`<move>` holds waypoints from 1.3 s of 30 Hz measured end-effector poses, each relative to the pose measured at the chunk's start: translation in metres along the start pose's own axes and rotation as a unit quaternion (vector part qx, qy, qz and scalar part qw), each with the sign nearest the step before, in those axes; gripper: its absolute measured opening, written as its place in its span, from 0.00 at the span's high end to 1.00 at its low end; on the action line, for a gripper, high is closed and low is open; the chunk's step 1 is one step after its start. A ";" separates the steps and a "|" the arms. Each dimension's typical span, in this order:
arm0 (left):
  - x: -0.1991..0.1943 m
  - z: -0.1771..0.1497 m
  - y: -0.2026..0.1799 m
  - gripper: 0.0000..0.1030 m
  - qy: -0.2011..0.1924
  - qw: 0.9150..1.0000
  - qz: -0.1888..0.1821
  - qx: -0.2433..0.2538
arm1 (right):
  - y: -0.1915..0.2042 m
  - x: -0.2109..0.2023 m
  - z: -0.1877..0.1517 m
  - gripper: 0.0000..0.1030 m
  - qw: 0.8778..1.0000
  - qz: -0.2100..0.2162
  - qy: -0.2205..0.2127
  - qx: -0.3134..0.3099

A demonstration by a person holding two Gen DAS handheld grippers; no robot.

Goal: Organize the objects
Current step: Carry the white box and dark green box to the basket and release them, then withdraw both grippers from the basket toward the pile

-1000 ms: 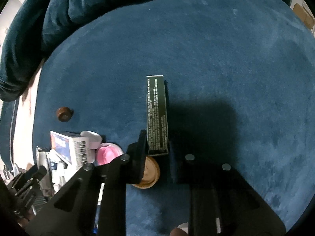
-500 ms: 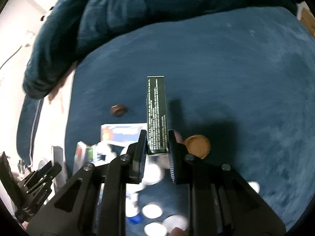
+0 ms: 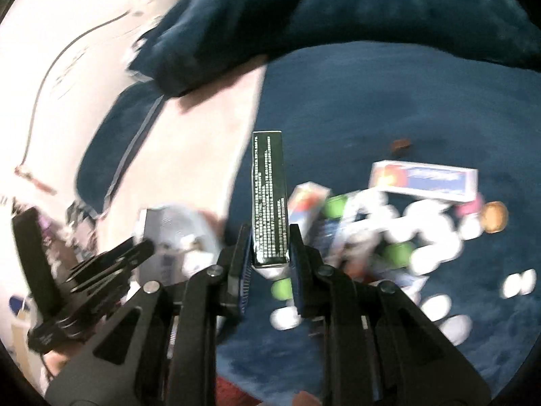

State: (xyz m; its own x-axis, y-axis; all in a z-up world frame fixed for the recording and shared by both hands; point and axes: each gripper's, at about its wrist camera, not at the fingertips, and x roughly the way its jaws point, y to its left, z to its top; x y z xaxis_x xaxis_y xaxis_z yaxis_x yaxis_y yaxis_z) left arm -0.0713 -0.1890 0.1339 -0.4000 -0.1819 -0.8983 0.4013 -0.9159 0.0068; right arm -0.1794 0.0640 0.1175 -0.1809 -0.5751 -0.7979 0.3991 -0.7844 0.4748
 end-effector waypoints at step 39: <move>-0.013 -0.036 0.033 0.07 0.032 0.993 0.107 0.030 | 0.025 0.024 -0.065 0.00 0.997 0.012 0.072 0.020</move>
State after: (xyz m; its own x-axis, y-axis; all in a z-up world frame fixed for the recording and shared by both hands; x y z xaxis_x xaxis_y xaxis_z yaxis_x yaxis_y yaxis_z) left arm -0.0233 -0.2043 0.1299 -0.2564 -0.3535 -0.8996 0.4204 -0.8789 0.2255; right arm -0.1150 0.0462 0.0862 -0.0391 -0.5557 -0.8304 0.3659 -0.7813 0.5057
